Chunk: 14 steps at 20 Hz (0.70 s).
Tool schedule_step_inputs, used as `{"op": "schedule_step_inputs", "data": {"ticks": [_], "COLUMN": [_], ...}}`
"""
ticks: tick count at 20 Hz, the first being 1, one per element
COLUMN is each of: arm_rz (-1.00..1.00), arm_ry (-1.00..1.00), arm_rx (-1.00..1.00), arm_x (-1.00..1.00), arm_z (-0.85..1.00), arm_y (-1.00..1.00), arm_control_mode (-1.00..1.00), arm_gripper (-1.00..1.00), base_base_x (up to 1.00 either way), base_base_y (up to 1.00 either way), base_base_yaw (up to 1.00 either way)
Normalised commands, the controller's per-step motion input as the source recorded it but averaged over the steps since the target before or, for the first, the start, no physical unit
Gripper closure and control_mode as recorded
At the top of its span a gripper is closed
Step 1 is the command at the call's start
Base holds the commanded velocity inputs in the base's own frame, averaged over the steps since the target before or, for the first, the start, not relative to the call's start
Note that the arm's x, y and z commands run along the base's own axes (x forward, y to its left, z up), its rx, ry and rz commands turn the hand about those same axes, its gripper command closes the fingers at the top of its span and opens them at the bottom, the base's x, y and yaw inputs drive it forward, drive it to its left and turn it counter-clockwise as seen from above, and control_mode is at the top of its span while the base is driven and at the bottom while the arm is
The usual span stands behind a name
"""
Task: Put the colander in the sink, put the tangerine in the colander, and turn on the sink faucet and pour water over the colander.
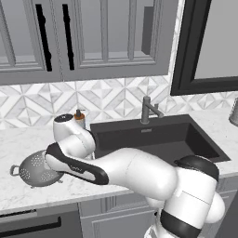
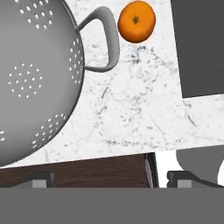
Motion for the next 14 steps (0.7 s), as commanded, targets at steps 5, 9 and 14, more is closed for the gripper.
{"op": "schedule_step_inputs", "data": {"ticks": [5,9,14], "arm_rz": [-0.09,-0.09,-0.07], "arm_ry": [0.00,0.00,0.00], "arm_rx": [0.01,0.00,0.00], "arm_x": [0.14,0.18,0.19], "arm_z": [-0.17,-0.14,-0.11], "arm_y": [0.20,0.23,0.22], "arm_control_mode": [-1.00,-1.00,-1.00], "arm_gripper": [-1.00,-1.00,-1.00], "base_base_x": [0.00,0.00,0.00], "base_base_y": [0.00,0.00,0.00], "base_base_yaw": [0.00,0.00,0.00]}}
